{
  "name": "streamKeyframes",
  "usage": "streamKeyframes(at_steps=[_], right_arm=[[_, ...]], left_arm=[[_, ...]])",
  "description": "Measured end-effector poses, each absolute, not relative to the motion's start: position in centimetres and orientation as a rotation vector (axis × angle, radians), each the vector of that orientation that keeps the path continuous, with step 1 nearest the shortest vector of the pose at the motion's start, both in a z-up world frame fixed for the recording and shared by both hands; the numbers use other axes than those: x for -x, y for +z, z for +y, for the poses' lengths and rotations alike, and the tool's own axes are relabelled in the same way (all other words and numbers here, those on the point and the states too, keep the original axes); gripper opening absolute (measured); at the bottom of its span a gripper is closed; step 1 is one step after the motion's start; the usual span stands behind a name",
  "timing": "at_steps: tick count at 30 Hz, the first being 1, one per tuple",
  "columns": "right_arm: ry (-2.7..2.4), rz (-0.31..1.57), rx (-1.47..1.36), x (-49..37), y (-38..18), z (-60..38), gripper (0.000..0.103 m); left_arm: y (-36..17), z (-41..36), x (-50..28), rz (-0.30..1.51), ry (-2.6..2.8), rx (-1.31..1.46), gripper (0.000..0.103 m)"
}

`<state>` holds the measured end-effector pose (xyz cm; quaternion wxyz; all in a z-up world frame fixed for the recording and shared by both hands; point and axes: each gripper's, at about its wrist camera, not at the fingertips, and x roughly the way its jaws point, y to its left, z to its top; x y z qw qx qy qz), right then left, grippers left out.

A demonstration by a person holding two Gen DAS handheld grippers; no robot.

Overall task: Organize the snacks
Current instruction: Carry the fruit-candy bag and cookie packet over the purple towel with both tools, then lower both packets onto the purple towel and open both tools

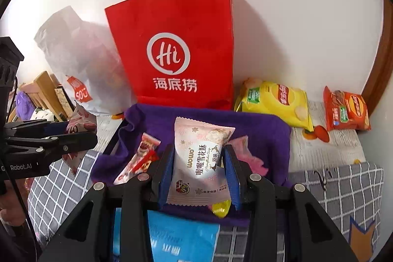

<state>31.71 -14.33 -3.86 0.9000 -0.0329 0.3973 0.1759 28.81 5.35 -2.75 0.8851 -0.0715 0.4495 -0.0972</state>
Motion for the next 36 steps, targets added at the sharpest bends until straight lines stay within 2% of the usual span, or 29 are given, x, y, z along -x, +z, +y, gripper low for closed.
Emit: streamKeyframes(at_steps=[24, 36], right_arm=[[0.360, 0.937, 0.124, -37.6, -10.1, -12.6, 0.040], [0.340, 0.942, 0.149, -37.8, -10.8, -12.6, 0.043]], left_arm=[[-9.0, 6.9, -34.6, 1.049, -0.181, 0.186, 0.046], [-10.7, 5.8, -35.4, 1.102, -0.198, 0.178, 0.047]])
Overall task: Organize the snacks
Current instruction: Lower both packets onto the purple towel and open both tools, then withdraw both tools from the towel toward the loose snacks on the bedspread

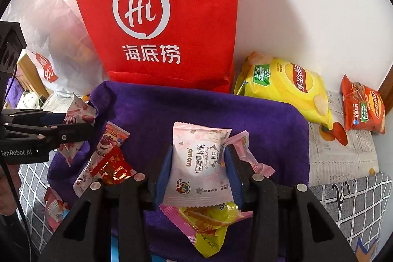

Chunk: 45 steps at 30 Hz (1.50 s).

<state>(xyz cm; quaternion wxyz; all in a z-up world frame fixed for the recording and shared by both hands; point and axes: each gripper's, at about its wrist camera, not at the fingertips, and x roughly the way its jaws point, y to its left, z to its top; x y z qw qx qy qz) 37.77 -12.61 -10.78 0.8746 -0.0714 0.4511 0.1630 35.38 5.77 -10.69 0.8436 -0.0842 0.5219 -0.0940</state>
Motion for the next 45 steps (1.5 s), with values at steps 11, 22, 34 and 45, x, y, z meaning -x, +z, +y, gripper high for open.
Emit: streamKeyframes(at_steps=[11, 22, 34, 45], right_arm=[[0.362, 0.968, 0.132, -38.0, -10.7, -12.8, 0.049], [0.367, 0.914, 0.124, -37.1, -8.9, -12.9, 0.065], [0.323, 0.872, 0.095, -36.0, -6.9, -13.1, 0.065], [0.282, 0.779, 0.064, -31.2, -4.2, -14.9, 0.065]], left_arm=[[-11.6, 4.6, -35.7, 1.129, -0.219, 0.157, 0.048], [-11.4, 4.4, -35.7, 1.143, -0.232, 0.154, 0.054], [-8.5, 4.9, -34.3, 1.090, -0.255, 0.159, 0.064], [-4.1, 5.4, -31.9, 0.997, -0.274, 0.177, 0.064]])
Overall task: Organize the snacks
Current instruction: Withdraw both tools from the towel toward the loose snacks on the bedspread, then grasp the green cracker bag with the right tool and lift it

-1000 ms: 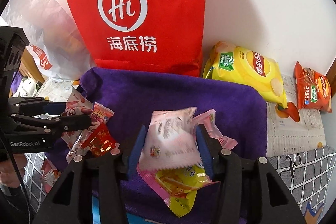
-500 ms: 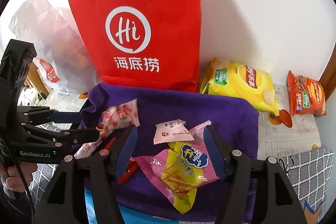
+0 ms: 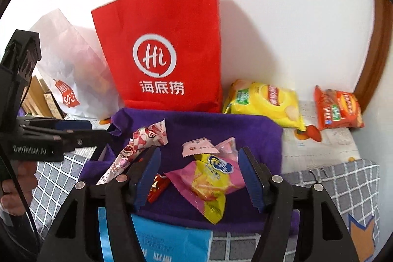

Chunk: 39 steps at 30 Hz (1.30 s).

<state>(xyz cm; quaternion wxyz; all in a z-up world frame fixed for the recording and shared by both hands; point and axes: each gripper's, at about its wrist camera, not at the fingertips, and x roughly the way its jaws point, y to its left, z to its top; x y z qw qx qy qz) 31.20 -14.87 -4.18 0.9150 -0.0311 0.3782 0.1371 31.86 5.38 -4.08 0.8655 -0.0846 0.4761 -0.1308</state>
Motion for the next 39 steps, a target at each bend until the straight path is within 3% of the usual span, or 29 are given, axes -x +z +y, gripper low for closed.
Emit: streamKeyframes(at_steps=[19, 39], right_arm=[[0.277, 0.791, 0.013, -21.2, -0.8, -17.3, 0.065], [0.450, 0.929, 0.027, -11.9, -6.1, -14.0, 0.065]], left_arm=[[0.9, 4.1, -21.6, 0.890, -0.255, 0.148, 0.064], [-3.2, 8.2, -13.6, 0.982, -0.121, 0.228, 0.064]])
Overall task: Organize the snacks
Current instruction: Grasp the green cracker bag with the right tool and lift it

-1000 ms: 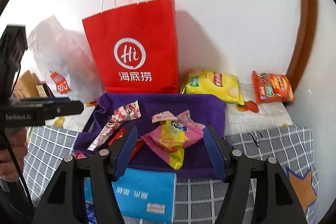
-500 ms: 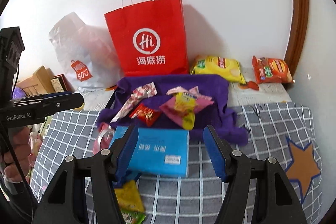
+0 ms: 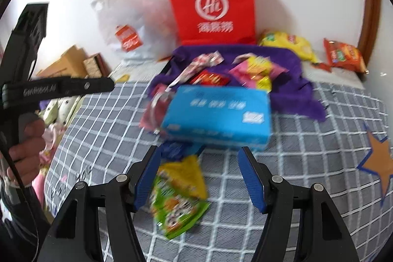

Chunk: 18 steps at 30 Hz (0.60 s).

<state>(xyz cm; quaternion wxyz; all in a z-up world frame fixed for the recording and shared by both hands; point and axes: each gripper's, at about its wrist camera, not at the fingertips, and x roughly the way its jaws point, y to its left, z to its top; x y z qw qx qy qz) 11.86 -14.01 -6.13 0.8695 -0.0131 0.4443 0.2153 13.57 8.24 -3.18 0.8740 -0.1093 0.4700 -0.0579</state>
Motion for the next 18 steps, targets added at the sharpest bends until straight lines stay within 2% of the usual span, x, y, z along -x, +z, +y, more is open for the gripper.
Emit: streamKeyframes(at_steps=[18], right_arm=[[0.496, 1.071, 0.198, -9.3, -13.3, -8.7, 0.065]], left_arm=[[-6.7, 11.0, -11.7, 1.045, -0.097, 0.285, 0.064]])
